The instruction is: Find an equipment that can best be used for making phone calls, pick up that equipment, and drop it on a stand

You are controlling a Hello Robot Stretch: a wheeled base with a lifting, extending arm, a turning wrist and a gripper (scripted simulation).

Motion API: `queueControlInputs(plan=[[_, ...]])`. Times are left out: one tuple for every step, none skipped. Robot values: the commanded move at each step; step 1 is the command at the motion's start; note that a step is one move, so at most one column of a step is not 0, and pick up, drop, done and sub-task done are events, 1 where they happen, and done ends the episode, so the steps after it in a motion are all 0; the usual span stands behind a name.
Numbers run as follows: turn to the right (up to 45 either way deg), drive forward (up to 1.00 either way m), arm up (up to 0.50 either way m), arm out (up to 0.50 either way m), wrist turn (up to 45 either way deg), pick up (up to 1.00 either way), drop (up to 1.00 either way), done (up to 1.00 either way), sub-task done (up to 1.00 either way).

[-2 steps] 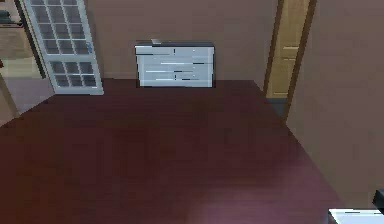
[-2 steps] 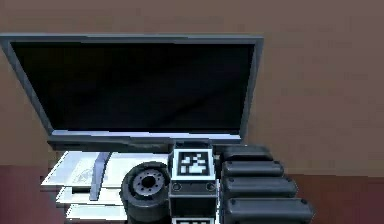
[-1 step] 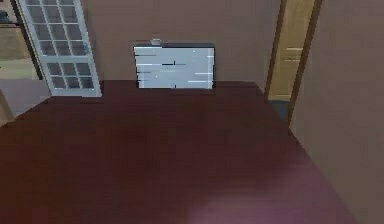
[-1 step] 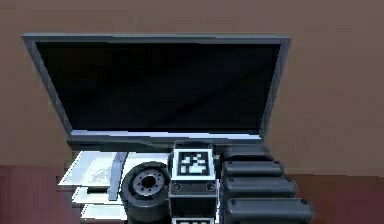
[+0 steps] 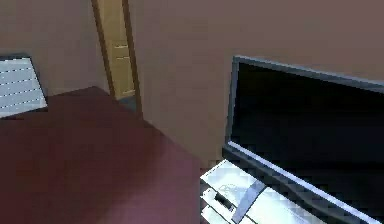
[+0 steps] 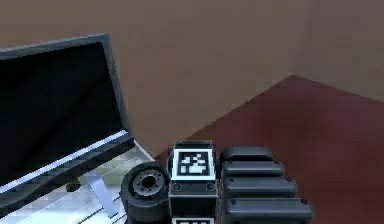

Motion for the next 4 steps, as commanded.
queueControlInputs(plan=[[45.0, 0.00, 0.00, 0.00, 0.0, 0.00, 0.00, 0.00, 0.00], [45.0, 0.00, 0.00, 0.00, 0.0, 0.00, 0.00, 0.00, 0.00], [42.0, 0.00, 0.00, 0.00, 0.0, 0.00, 0.00, 0.00, 0.00], [-45.0, 0.00, 0.00, 0.00, 0.0, 0.00, 0.00, 0.00, 0.00]])
